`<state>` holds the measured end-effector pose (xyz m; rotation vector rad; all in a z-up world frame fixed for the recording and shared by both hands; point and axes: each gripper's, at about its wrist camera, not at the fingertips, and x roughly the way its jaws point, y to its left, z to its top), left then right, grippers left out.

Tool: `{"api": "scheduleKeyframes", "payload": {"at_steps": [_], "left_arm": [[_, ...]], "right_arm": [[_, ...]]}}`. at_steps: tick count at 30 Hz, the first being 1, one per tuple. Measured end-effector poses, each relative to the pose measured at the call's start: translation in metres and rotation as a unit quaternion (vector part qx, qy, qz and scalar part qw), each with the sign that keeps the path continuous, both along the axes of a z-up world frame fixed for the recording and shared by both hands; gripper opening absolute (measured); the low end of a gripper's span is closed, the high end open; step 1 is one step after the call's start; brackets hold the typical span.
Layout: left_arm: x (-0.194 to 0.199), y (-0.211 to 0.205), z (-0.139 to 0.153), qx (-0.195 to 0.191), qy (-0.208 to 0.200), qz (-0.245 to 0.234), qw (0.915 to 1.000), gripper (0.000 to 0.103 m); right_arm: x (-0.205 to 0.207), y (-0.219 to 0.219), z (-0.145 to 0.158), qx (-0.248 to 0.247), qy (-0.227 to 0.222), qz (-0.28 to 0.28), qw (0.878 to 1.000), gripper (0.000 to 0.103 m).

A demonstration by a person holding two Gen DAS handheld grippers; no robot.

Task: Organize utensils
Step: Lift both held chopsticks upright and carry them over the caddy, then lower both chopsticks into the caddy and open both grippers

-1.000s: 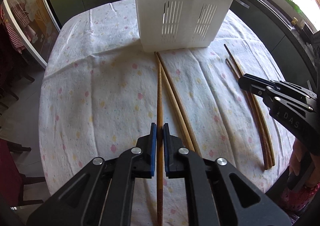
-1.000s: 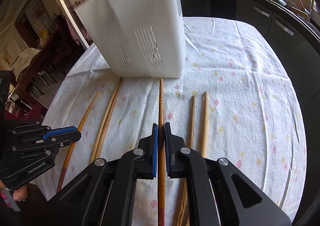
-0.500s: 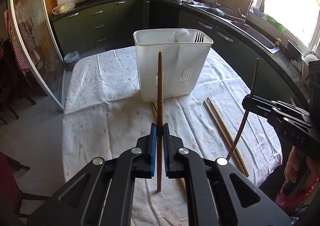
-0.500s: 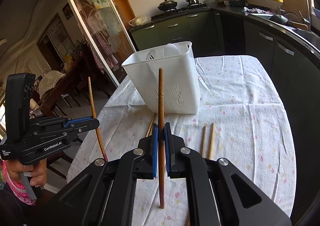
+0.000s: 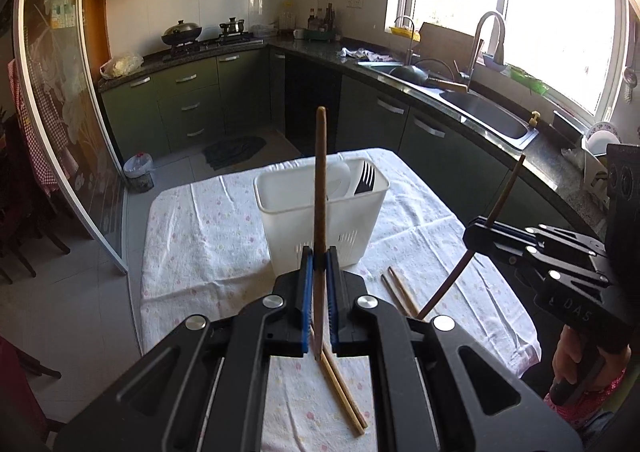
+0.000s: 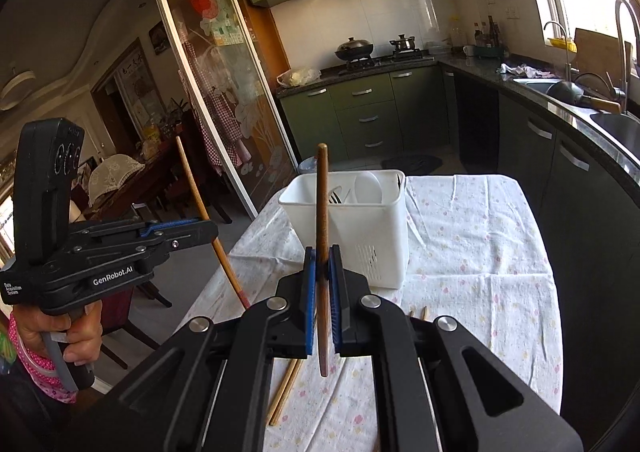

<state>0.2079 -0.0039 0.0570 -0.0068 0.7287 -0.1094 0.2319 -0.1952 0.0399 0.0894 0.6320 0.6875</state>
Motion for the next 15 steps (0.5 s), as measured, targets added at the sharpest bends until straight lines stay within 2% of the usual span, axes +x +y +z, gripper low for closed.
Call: {"api": "scheduleKeyframes", "payload": {"at_steps": [8, 11, 15], "left_arm": [[0.029, -0.003, 0.068, -0.005, -0.089, 0.010, 0.9960, 0.006], [0.043, -0.005, 0.078, -0.002, -0.108, 0.017, 0.9940, 0.006], [0.064, -0.003, 0.077, 0.003, -0.118, 0.033, 0.9924, 0.006]], "right_arm": [[0.015, -0.002, 0.057, 0.008, -0.055, -0.017, 0.998, 0.007], [0.027, -0.001, 0.078, 0.013, -0.075, -0.028, 0.997, 0.007], [0.046, 0.005, 0.100, 0.023, -0.104, -0.046, 0.993, 0.007]]}}
